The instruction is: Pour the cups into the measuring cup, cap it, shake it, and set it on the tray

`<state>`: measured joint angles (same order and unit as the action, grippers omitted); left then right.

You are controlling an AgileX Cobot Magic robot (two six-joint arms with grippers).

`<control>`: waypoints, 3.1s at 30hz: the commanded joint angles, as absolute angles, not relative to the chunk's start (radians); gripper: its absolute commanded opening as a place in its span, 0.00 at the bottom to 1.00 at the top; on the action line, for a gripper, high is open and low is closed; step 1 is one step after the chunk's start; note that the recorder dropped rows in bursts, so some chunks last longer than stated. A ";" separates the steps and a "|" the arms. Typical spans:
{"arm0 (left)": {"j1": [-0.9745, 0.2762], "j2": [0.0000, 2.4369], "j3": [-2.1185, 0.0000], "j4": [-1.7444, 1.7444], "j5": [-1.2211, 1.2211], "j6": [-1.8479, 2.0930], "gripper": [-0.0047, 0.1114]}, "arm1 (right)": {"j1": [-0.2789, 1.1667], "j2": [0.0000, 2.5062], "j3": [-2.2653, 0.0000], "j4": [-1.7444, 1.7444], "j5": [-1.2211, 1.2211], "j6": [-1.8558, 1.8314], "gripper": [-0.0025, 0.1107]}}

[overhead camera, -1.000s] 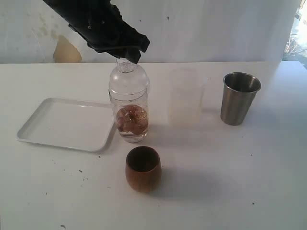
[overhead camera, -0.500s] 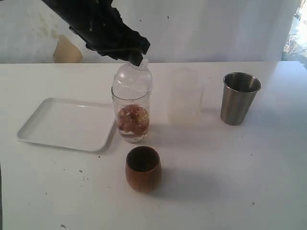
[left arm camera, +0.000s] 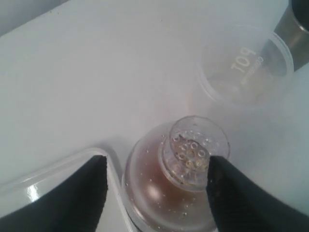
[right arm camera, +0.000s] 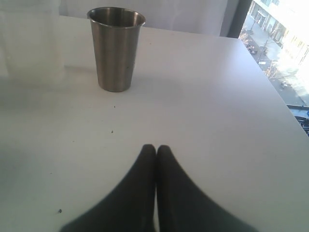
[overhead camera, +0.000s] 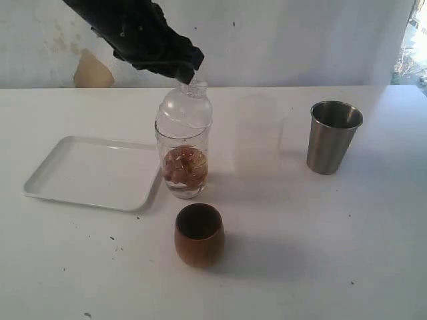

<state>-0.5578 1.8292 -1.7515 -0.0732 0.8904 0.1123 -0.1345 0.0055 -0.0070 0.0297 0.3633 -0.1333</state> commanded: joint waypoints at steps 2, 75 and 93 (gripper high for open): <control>-0.562 1.814 -1.806 -0.114 0.822 0.114 0.46 | -0.141 0.000 0.000 0.033 0.352 -0.129 0.02; -0.583 1.852 -1.806 -0.170 1.004 0.338 0.04 | -0.141 0.000 0.000 0.037 0.352 -0.115 0.02; -0.583 1.804 -1.802 -0.168 0.918 0.341 0.04 | -0.141 0.000 0.000 0.037 0.352 -0.115 0.02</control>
